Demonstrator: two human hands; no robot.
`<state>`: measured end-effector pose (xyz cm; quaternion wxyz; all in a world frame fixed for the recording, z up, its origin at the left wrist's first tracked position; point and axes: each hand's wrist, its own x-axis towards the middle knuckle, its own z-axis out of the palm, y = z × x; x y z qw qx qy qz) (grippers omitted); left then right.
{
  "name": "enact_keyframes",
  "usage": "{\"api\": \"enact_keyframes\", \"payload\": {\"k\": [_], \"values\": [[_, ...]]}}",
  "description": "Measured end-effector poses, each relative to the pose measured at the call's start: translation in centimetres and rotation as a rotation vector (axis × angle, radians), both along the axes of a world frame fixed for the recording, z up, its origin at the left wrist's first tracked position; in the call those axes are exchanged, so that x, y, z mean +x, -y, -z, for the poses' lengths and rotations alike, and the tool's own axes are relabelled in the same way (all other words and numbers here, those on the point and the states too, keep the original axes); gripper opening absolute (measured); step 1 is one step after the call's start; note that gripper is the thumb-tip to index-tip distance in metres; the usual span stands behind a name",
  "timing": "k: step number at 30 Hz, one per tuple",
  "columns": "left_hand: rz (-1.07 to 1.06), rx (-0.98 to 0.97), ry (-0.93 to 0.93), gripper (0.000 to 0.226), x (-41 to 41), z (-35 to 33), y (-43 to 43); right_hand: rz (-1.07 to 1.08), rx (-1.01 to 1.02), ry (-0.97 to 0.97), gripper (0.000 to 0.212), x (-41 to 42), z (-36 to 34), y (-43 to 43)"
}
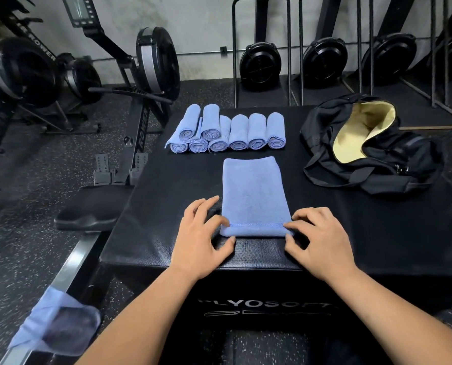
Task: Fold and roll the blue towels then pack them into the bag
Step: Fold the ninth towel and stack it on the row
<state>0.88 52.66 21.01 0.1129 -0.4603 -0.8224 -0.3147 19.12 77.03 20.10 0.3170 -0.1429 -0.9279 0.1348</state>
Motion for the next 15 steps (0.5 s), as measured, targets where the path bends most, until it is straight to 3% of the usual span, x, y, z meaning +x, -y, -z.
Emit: {"api": "enact_keyframes", "payload": {"k": [4,10,15], "values": [[0.002,-0.038,0.052,0.030,-0.1,-0.1,0.0,-0.014,-0.064,0.086,0.031,0.1,-0.6,-0.1],[-0.057,-0.024,0.113,0.018,-0.9,0.4,-0.1,0.031,-0.165,0.067,0.016,-0.1,-0.4,-0.4],[-0.047,0.027,0.231,0.009,-1.1,0.4,-0.1,0.037,-0.212,0.113,0.031,-0.4,-0.3,-0.9]]}}
